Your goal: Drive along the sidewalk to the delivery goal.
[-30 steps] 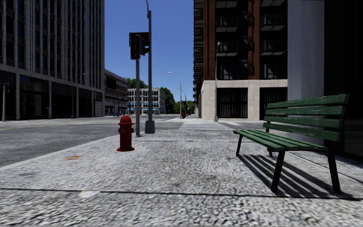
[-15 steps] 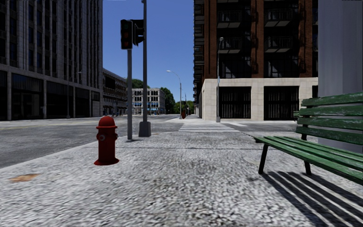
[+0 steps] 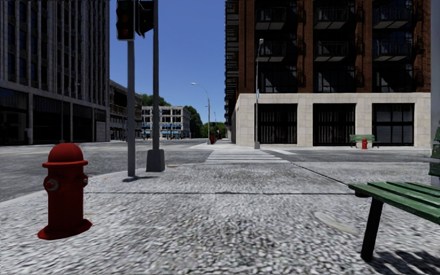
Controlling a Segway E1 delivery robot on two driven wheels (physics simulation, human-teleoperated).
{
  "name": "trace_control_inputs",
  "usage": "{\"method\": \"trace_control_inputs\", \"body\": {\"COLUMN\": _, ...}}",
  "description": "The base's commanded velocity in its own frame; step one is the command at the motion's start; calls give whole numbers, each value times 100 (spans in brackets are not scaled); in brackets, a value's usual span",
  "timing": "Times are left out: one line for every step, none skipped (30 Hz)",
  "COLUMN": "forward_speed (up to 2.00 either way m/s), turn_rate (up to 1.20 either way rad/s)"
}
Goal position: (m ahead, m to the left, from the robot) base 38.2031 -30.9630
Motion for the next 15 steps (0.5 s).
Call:
{"method": "trace_control_inputs", "body": {"forward_speed": 200, "turn_rate": -29}}
{"method": "trace_control_inputs", "body": {"forward_speed": 200, "turn_rate": -29}}
{"method": "trace_control_inputs", "body": {"forward_speed": 200, "turn_rate": -29}}
{"method": "trace_control_inputs", "body": {"forward_speed": 200, "turn_rate": -23}}
{"method": "trace_control_inputs", "body": {"forward_speed": 200, "turn_rate": -20}}
{"method": "trace_control_inputs", "body": {"forward_speed": 200, "turn_rate": -20}}
{"method": "trace_control_inputs", "body": {"forward_speed": 200, "turn_rate": -15}}
{"method": "trace_control_inputs", "body": {"forward_speed": 200, "turn_rate": -6}}
{"method": "trace_control_inputs", "body": {"forward_speed": 200, "turn_rate": -3}}
{"method": "trace_control_inputs", "body": {"forward_speed": 200, "turn_rate": -3}}
{"method": "trace_control_inputs", "body": {"forward_speed": 200, "turn_rate": -4}}
{"method": "trace_control_inputs", "body": {"forward_speed": 200, "turn_rate": -4}}
{"method": "trace_control_inputs", "body": {"forward_speed": 200, "turn_rate": -2}}
{"method": "trace_control_inputs", "body": {"forward_speed": 200, "turn_rate": -2}}
{"method": "trace_control_inputs", "body": {"forward_speed": 200, "turn_rate": 0}}
